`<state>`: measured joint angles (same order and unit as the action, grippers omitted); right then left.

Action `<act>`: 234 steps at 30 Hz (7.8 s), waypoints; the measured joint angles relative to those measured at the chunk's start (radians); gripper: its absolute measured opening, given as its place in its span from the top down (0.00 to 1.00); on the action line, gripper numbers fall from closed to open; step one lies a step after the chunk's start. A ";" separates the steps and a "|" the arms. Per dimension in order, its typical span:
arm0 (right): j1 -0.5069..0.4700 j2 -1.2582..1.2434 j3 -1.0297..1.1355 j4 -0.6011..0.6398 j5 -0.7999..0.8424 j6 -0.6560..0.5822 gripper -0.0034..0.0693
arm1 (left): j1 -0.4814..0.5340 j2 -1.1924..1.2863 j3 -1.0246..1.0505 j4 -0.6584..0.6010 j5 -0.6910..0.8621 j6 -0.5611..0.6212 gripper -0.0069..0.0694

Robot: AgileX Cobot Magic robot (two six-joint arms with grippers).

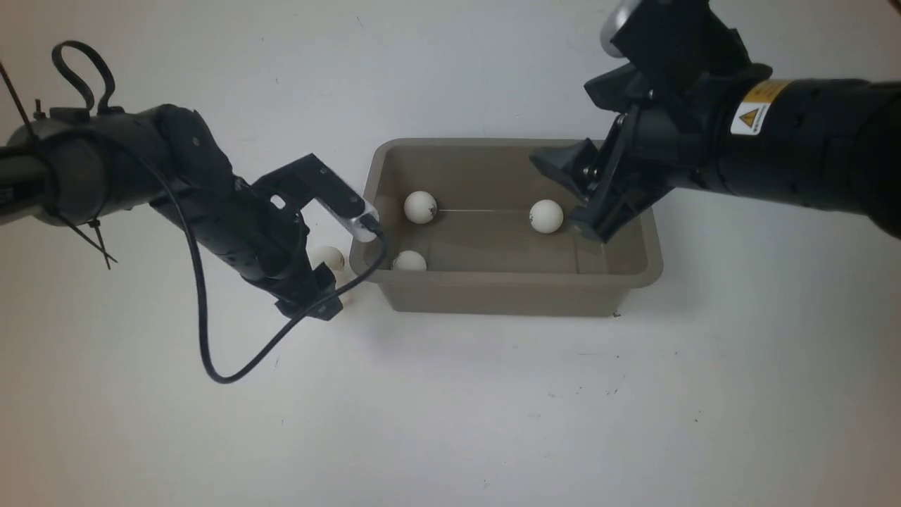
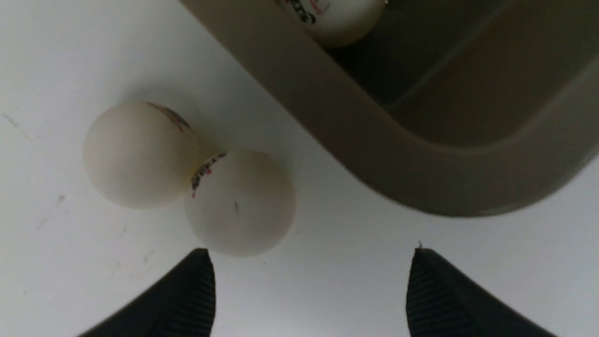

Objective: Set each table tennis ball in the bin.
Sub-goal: Use the left arm to clamp the table tennis ball closest to it, then use the left arm to put the table tennis ball into the box, then use the left arm to clamp the table tennis ball closest to it

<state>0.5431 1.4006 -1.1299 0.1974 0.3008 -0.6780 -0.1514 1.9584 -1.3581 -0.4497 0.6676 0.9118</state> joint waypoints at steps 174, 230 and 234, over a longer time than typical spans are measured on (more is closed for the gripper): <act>0.000 0.000 0.000 -0.017 -0.058 -0.026 0.30 | 0.065 0.188 -0.079 -0.892 -0.205 0.871 0.27; 0.000 0.000 0.000 -0.016 -0.036 -0.026 0.30 | -0.009 0.196 -0.079 -0.819 -0.229 0.815 0.27; 0.000 0.000 0.000 -0.016 -0.036 -0.026 0.30 | -0.009 0.196 -0.079 -0.815 -0.229 0.801 0.27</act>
<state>0.5431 1.4006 -1.1299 0.1818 0.2650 -0.7037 -0.1606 2.1549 -1.4376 -1.2642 0.4382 1.7125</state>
